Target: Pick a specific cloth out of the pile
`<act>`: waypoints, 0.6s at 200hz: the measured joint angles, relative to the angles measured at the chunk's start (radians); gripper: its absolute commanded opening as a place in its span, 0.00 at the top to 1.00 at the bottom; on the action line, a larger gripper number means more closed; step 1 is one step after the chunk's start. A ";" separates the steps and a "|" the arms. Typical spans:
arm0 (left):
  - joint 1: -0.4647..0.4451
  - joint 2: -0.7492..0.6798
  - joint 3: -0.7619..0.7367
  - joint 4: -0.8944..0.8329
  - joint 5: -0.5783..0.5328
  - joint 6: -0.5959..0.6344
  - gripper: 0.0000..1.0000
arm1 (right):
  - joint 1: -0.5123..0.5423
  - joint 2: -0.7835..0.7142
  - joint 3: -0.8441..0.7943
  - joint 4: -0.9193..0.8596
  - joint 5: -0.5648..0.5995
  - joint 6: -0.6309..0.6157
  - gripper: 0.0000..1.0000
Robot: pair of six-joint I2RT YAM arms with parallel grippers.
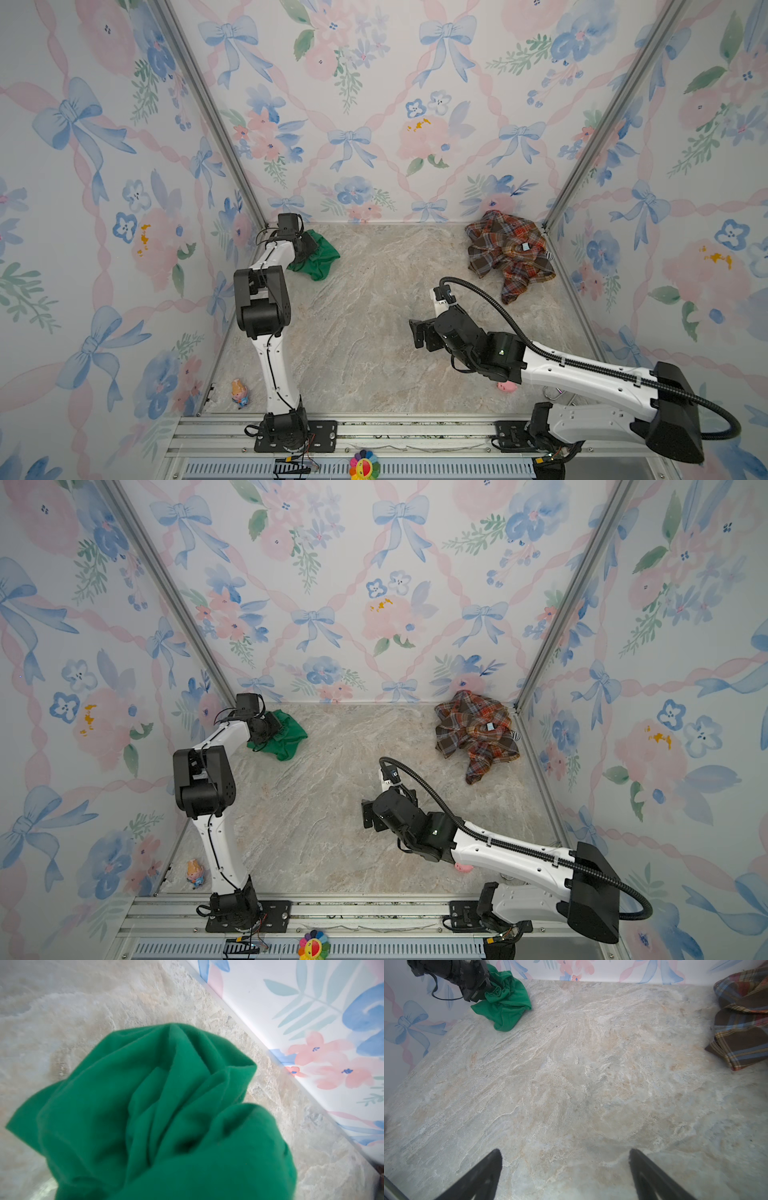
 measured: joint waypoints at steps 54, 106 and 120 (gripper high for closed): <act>-0.017 0.143 0.126 0.008 -0.027 -0.100 1.00 | 0.000 -0.038 0.000 -0.041 0.020 0.003 0.03; -0.044 0.165 0.161 -0.008 -0.091 -0.060 0.56 | 0.000 -0.063 -0.006 -0.051 0.048 0.007 0.03; -0.049 0.165 0.166 -0.011 -0.094 -0.035 0.43 | 0.000 -0.063 -0.006 -0.051 0.053 0.006 0.03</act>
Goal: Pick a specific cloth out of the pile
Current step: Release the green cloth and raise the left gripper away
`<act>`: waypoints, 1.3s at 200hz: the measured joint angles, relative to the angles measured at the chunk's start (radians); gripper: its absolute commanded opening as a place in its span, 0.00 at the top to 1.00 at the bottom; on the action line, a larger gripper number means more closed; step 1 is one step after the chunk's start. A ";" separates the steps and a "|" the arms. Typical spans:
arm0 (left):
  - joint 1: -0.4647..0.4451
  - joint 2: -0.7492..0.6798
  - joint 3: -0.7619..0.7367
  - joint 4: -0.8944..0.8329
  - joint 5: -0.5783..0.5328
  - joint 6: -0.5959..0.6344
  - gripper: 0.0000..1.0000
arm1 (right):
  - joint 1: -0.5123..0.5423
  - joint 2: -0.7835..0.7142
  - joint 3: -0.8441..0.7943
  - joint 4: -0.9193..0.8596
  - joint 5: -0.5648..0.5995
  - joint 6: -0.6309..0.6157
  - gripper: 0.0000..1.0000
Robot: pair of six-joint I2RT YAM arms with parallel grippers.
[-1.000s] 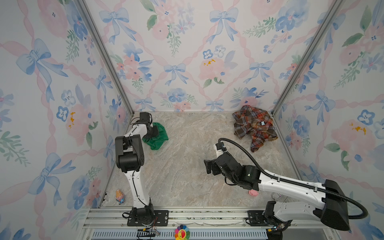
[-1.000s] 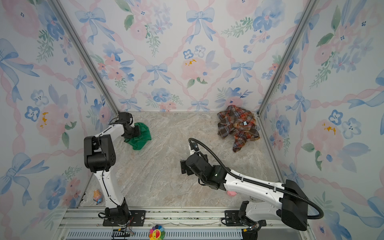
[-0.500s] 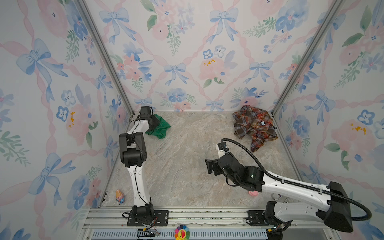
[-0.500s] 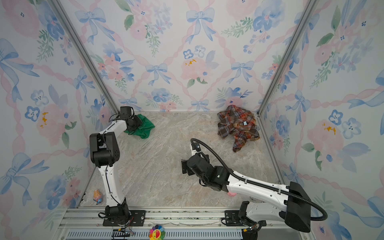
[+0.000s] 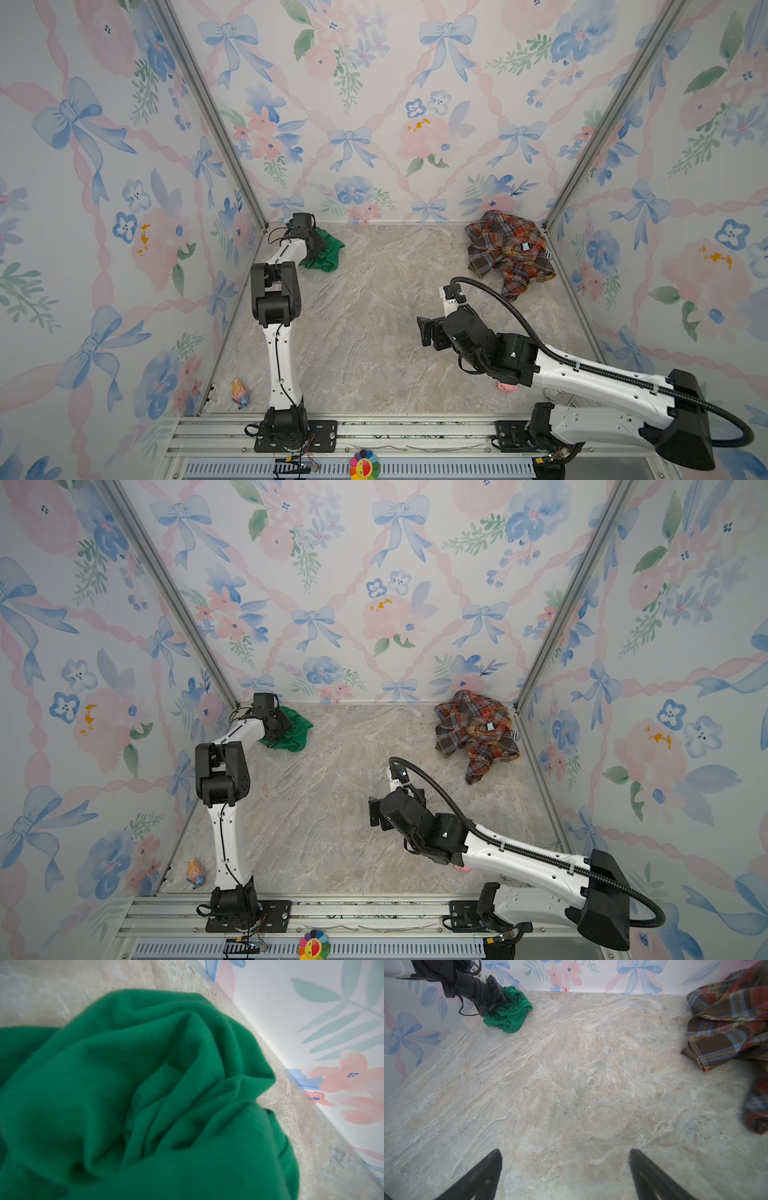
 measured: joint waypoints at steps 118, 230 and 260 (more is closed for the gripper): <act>-0.020 -0.173 -0.020 -0.015 -0.097 0.192 0.23 | 0.000 0.052 0.008 0.007 0.002 -0.009 0.03; -0.028 -0.431 -0.250 0.028 -0.132 0.225 0.02 | -0.097 -0.052 0.012 0.007 -0.023 -0.095 0.03; -0.028 -0.653 -0.492 0.115 -0.127 0.221 0.02 | -0.149 -0.147 -0.046 0.005 -0.037 -0.110 0.03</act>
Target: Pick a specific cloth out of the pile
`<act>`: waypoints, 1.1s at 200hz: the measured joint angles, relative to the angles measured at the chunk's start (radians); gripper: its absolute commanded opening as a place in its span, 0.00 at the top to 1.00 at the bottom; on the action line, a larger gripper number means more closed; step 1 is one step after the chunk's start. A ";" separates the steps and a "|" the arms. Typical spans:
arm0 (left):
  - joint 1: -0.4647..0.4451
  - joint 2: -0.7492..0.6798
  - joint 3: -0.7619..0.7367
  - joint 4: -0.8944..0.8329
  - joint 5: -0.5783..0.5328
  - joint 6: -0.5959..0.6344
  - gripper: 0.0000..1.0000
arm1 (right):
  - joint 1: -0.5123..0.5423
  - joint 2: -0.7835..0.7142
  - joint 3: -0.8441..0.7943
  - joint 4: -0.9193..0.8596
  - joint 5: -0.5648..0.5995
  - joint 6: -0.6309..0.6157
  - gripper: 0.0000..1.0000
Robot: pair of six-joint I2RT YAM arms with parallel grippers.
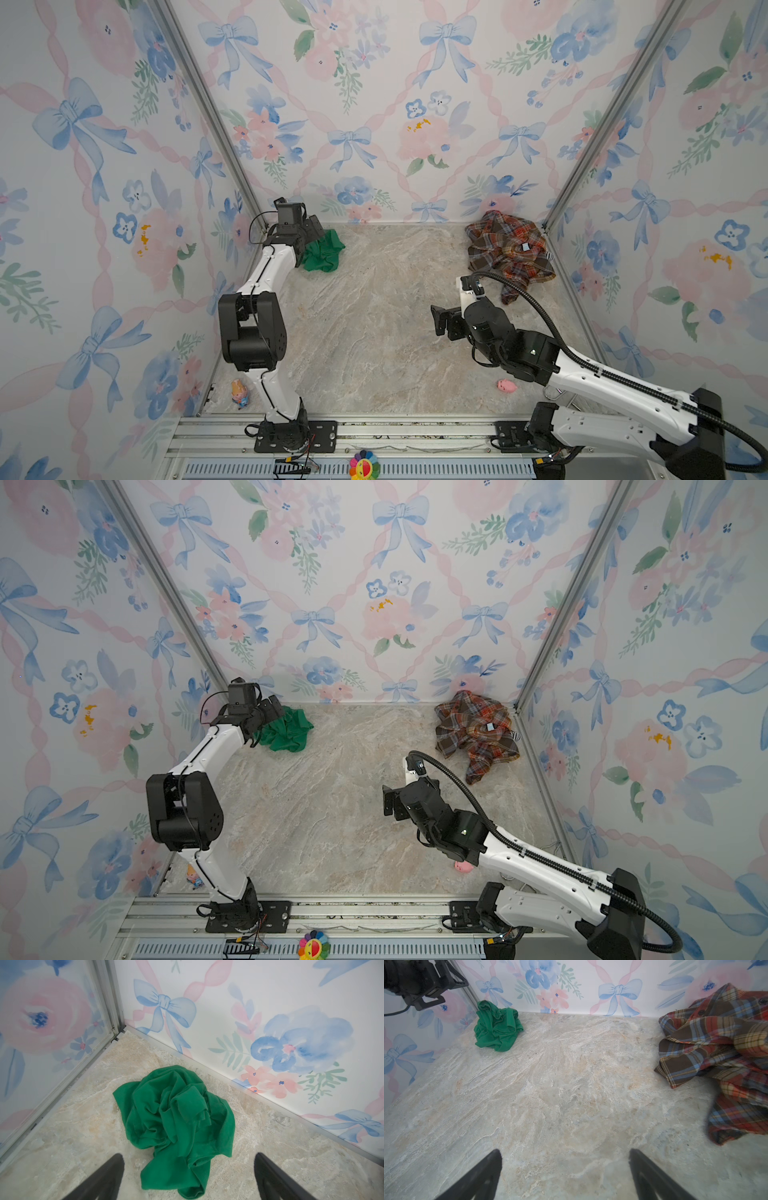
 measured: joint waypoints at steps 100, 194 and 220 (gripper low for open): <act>-0.158 -0.707 -1.109 0.519 -0.487 0.133 0.02 | -0.691 -0.346 -0.259 -0.016 -0.139 -0.032 0.03; -0.127 -0.326 -1.270 1.300 -0.240 0.372 0.02 | -0.768 -0.318 -0.516 0.240 -0.050 -0.251 0.03; -0.093 -0.160 -1.319 1.516 -0.183 0.390 0.02 | -0.768 -0.335 -0.598 0.288 -0.033 -0.268 0.03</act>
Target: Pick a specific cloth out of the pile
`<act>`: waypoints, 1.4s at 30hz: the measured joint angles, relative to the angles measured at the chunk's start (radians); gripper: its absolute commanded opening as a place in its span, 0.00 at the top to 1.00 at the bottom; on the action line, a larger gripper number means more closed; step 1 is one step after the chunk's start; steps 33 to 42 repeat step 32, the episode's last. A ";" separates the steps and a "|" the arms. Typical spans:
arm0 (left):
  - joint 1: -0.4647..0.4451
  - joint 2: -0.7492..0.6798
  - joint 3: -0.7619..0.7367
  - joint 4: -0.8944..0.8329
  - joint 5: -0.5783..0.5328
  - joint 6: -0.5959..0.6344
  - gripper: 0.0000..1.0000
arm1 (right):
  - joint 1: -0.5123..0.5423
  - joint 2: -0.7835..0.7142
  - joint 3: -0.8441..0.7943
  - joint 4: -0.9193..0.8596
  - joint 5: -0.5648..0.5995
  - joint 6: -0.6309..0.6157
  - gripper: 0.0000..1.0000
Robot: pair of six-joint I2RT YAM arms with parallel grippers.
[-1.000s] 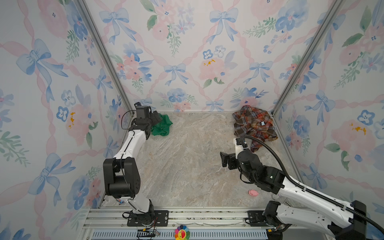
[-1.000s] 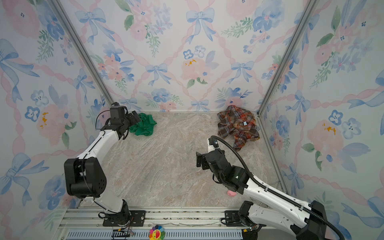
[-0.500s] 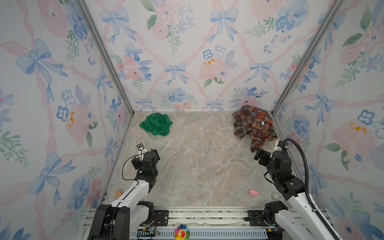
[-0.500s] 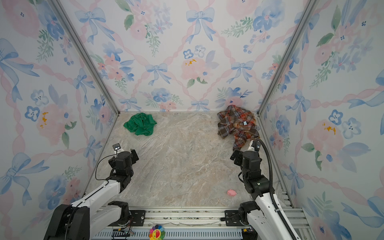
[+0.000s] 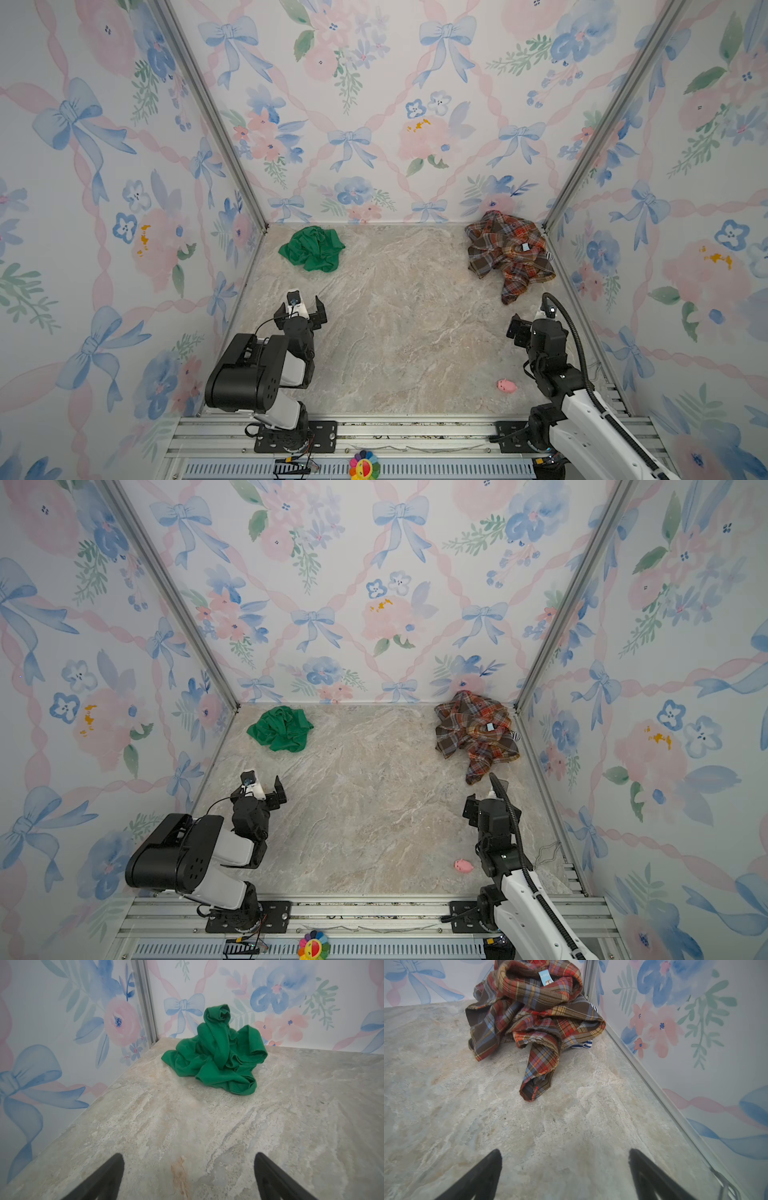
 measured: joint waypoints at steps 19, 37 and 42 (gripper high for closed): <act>-0.015 -0.006 0.133 -0.076 0.028 0.033 0.02 | -0.034 0.629 -0.055 0.832 -0.085 -0.169 0.03; -0.015 -0.006 0.133 -0.077 0.028 0.033 0.02 | -0.037 0.910 0.119 1.052 -0.135 -0.235 0.03; -0.015 -0.006 0.133 -0.077 0.028 0.033 0.02 | -0.037 0.910 0.119 1.052 -0.135 -0.235 0.03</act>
